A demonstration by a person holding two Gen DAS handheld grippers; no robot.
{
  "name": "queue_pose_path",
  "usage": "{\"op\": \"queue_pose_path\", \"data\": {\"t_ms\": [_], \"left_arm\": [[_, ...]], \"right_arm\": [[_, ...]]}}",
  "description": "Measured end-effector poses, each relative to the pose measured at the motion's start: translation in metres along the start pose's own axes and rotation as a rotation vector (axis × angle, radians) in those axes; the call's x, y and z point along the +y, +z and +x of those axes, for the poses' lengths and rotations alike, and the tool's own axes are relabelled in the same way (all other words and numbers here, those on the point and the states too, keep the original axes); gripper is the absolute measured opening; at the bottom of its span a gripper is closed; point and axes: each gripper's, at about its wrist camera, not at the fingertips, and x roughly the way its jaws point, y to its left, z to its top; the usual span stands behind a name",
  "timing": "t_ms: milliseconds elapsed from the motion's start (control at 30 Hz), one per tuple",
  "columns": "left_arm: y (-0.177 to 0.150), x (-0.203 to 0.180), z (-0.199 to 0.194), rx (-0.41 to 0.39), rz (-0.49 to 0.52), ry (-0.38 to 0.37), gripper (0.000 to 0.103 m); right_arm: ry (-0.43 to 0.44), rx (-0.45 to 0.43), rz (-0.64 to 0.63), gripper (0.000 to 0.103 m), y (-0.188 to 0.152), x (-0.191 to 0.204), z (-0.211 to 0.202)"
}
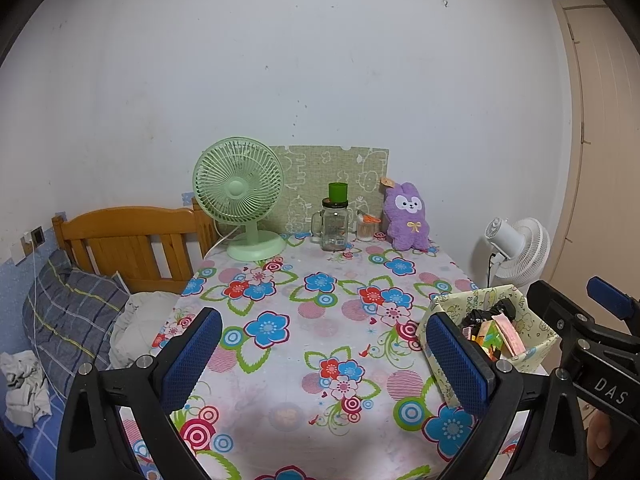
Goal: Organize soft objects
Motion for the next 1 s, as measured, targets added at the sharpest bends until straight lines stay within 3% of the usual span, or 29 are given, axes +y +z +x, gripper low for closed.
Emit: {"op": "queue_pose_path", "data": {"t_ms": [1000], "left_arm": [[-0.0003, 0.0001, 0.0001, -0.004, 0.007, 0.006, 0.103]], "right_arm": [[-0.008, 0.005, -0.009, 0.100, -0.0031, 0.0013, 0.0023]]}}
